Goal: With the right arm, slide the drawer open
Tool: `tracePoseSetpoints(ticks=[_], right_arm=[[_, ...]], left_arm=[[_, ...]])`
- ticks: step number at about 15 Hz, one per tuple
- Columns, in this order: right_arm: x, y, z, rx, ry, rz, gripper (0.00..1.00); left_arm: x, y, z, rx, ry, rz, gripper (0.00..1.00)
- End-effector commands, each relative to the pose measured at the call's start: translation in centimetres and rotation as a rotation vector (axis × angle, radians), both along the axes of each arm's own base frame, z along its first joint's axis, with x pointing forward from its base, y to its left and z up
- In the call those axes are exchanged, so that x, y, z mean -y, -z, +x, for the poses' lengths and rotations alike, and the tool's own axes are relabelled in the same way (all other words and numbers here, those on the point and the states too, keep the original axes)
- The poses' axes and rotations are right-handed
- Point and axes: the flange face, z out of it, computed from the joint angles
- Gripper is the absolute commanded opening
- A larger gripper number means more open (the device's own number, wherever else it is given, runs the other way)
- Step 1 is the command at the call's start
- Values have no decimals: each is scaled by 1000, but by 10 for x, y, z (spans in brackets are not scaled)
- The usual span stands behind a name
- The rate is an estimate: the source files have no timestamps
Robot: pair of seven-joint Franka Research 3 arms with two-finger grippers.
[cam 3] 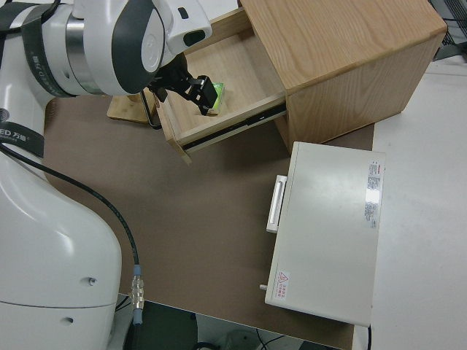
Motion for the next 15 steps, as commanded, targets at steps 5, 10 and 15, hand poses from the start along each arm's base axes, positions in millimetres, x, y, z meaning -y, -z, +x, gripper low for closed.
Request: tracePoseSetpoints(ticks=[5,10,15], right_arm=[[20,33,0,-19,-126,-71,985],[26,34,2,-14,-182,-102,985],[20,34,4,-15,-188,-118,985]], left_arm=[[0,-3,4,9,7,17,998],[0,-3,4,9,7,17,998],[0,-3,4,9,7,17,998]])
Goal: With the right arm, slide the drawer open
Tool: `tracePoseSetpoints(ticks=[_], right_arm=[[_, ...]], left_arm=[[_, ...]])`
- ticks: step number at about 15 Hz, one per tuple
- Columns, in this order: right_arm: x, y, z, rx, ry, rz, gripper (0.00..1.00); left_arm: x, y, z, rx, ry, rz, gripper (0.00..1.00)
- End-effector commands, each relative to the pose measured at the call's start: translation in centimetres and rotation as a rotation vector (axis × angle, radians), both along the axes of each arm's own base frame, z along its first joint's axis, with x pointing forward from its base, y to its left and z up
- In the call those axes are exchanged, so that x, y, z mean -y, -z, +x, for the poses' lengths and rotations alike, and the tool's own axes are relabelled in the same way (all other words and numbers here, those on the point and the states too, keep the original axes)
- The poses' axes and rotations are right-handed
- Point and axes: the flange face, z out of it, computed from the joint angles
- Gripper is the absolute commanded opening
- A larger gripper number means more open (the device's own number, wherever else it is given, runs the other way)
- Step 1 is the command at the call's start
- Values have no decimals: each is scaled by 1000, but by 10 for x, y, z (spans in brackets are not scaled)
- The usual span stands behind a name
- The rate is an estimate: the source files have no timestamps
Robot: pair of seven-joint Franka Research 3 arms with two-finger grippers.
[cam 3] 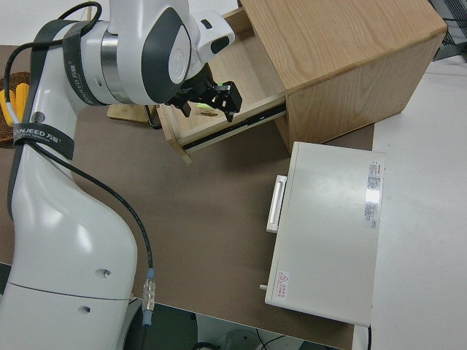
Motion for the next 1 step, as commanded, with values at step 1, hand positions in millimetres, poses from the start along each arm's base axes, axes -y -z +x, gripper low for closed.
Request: tracePoseSetpoints(ticks=[1], right_arm=[[-3,0,-2,10,-29,-5,987]], left_arm=[[0,-3,4,9,6,17,995]])
